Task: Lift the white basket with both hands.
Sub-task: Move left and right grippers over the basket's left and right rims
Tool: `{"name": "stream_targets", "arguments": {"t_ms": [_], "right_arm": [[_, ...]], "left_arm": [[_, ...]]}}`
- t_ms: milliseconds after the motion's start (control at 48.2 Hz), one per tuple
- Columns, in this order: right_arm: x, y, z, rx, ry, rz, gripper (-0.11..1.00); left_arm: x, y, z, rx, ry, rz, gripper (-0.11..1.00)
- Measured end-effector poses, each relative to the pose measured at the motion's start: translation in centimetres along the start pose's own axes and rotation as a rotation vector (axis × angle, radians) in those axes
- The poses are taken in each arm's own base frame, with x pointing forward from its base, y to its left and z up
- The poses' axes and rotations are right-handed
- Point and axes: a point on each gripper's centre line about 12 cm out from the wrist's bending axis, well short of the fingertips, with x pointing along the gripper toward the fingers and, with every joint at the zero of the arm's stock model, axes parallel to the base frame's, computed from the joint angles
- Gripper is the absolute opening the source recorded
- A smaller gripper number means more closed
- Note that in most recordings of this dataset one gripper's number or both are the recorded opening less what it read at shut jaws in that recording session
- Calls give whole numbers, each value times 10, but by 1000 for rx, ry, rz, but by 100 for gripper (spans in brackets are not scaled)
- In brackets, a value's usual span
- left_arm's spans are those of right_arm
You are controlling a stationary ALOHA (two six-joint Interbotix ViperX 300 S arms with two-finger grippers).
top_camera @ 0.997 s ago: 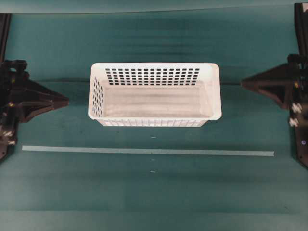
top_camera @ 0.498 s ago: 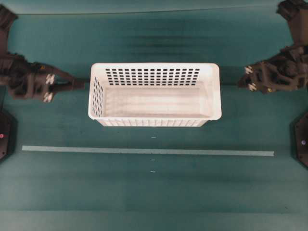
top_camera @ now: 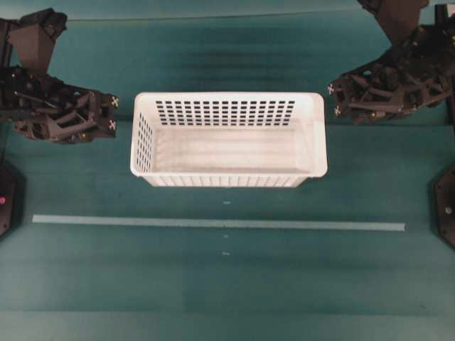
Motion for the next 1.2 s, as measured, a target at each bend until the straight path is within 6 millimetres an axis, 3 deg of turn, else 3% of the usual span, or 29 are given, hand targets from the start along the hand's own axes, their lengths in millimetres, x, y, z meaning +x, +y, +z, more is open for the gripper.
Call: {"name": "stream_targets", "arguments": {"t_ms": [332, 478, 623, 727, 831, 955, 1204], "right_arm": [[6, 3, 6, 17, -10, -18, 8], [7, 5, 8, 21, -28, 3, 16], [9, 7, 10, 34, -34, 13, 33], [13, 7, 11, 34, -38, 15, 57], [16, 8, 12, 41, -52, 32, 81], [21, 9, 12, 89, -58, 45, 97], [43, 16, 10, 153, -42, 33, 96]], "left_arm": [[6, -1, 1, 0, 0, 7, 1], [9, -3, 2, 3, -6, -9, 12], [9, -8, 3, 7, -18, -47, 42], [9, -8, 3, 6, -19, -49, 75], [10, -8, 3, 9, -18, -44, 96], [16, -7, 3, 6, -12, -27, 94], [36, -8, 2, 8, 6, 19, 95]]}}
